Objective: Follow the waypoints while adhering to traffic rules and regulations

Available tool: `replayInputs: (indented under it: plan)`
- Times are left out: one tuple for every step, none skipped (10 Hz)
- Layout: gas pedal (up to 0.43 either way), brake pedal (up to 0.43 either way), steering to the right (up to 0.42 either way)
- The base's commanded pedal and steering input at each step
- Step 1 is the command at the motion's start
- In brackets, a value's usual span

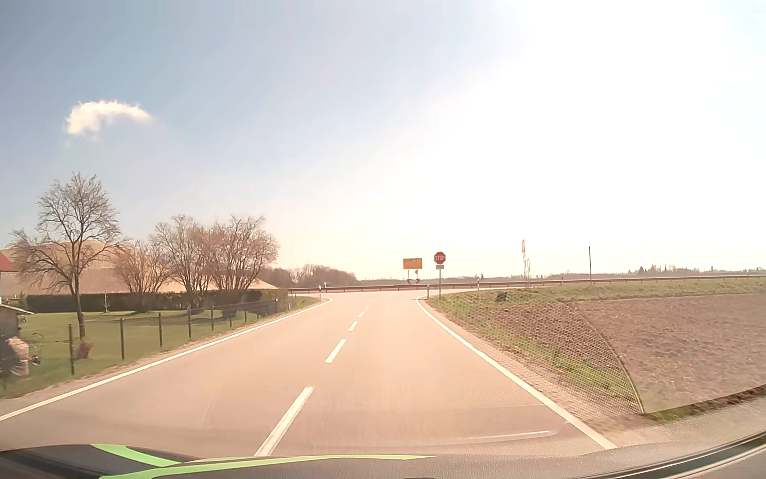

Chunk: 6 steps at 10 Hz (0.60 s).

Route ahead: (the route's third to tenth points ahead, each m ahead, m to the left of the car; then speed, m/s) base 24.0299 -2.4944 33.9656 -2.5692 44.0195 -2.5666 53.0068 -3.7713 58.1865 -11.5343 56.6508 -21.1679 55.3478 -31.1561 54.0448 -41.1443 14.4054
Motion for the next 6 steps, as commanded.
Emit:
replayInputs:
  plan:
    - [0.000,0.232,0.007]
    - [0.000,0.232,0.006]
    - [0.000,0.232,0.006]
    - [0.000,0.232,0.006]
    - [0.000,0.232,0.006]
    - [0.000,0.232,0.006]
